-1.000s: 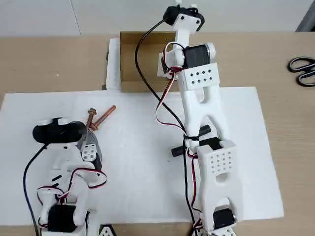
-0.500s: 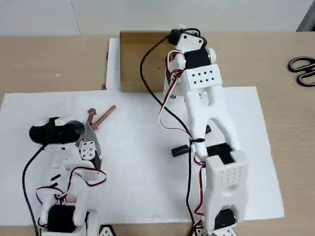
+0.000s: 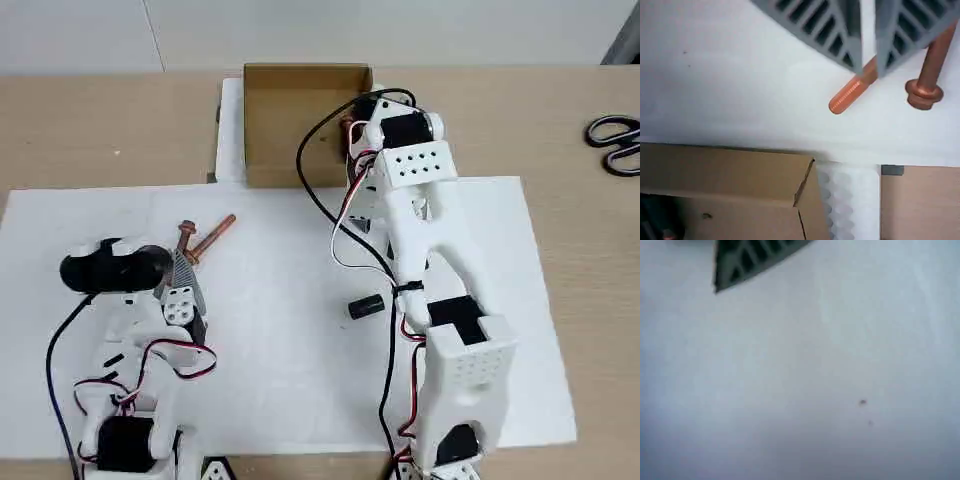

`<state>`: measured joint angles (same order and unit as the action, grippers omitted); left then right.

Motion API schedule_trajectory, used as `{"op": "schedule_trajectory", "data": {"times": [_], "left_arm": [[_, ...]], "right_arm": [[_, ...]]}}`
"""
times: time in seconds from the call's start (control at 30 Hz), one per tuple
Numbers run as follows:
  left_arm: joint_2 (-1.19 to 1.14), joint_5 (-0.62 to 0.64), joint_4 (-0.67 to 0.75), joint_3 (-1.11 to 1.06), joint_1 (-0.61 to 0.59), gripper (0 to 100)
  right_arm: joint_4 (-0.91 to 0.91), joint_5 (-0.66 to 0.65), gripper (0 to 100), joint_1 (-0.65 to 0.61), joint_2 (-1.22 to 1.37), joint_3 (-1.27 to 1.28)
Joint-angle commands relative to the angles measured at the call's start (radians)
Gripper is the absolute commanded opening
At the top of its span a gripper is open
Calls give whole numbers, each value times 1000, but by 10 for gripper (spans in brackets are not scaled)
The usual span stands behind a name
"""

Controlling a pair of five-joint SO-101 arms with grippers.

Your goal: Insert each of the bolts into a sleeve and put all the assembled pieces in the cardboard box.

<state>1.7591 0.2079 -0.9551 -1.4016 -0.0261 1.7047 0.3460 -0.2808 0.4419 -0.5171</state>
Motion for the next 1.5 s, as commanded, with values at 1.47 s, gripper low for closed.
{"op": "schedule_trajectory", "data": {"times": [1.47], "left_arm": [[8,0,25,38,-8,6]], "right_arm": [[-131,-46,220,91,242,-9]]}}
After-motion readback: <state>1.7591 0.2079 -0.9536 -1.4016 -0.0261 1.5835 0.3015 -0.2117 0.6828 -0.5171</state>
